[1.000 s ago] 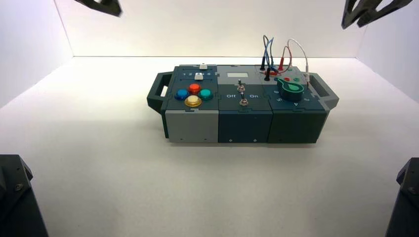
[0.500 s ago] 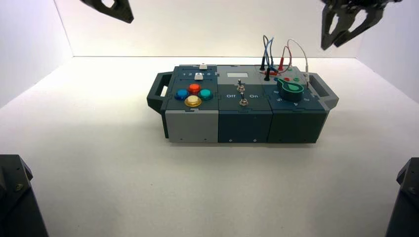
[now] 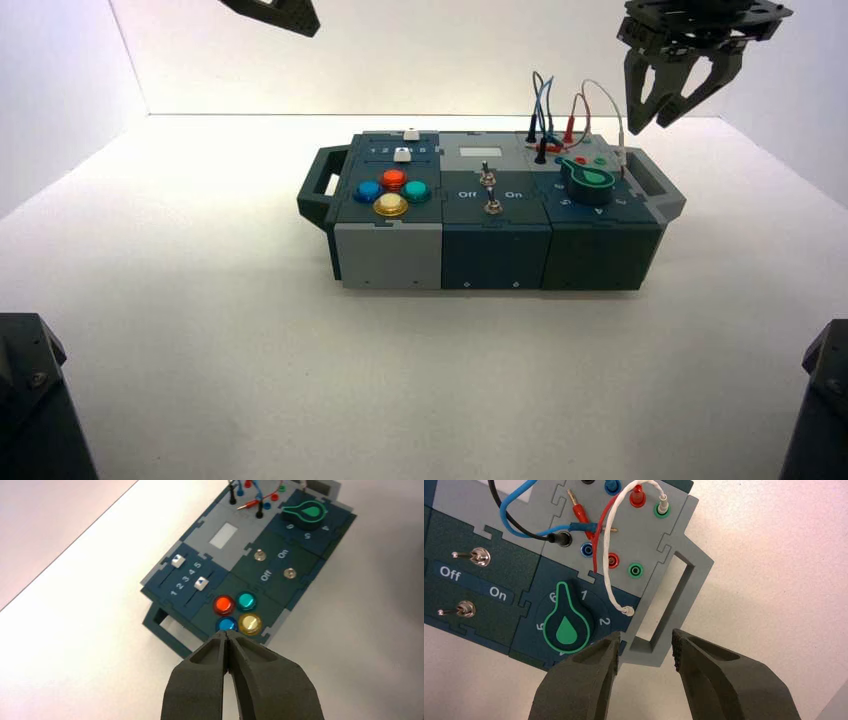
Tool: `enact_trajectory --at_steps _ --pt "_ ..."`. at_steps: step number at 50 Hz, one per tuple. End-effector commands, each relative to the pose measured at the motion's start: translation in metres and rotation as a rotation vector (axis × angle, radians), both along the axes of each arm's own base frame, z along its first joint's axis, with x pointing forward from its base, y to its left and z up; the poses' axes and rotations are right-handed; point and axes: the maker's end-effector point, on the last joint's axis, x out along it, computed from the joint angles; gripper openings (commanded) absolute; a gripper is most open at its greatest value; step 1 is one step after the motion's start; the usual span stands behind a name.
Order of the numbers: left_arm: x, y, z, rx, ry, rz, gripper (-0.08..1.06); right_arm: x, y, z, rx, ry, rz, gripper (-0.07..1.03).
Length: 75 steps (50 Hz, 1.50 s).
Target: Insert the white wire.
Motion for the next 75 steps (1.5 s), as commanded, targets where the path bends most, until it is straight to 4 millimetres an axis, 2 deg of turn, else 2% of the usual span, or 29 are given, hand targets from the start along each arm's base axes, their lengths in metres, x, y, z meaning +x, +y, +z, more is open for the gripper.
enact_trajectory --at_steps 1,17,24,43,48,55,61,68,75 --pt "-0.001 -0.008 0.009 -0.032 -0.006 -0.031 -0.03 0.012 0.004 0.012 0.006 -0.054 0.015 0.56" --pt "-0.004 -0.01 0.007 -0.029 0.013 -0.047 -0.03 0.012 0.009 0.003 0.002 -0.033 0.03 0.55" --pt "-0.004 -0.01 0.007 -0.029 0.015 -0.046 -0.03 0.019 0.011 0.001 0.005 -0.049 0.032 0.55" --pt "-0.004 -0.01 0.007 -0.031 0.017 -0.045 -0.03 0.021 0.012 -0.011 0.0 -0.022 0.033 0.51" --pt "-0.006 -0.014 0.008 -0.036 0.015 -0.06 -0.03 0.021 0.012 -0.02 -0.004 0.005 0.032 0.45" --pt "-0.008 -0.017 0.009 -0.043 0.004 -0.069 -0.03 0.022 0.013 -0.022 -0.004 0.007 0.032 0.2" --pt "-0.007 -0.018 0.012 -0.057 -0.007 -0.064 -0.03 0.024 0.013 -0.02 -0.003 -0.001 0.031 0.07" --pt "-0.006 -0.019 0.014 -0.075 -0.019 -0.056 -0.03 0.024 0.013 -0.019 -0.003 -0.006 0.032 -0.02" --pt "-0.005 -0.019 0.014 -0.083 -0.023 -0.05 -0.03 0.025 0.014 -0.016 0.002 -0.017 0.033 -0.02"
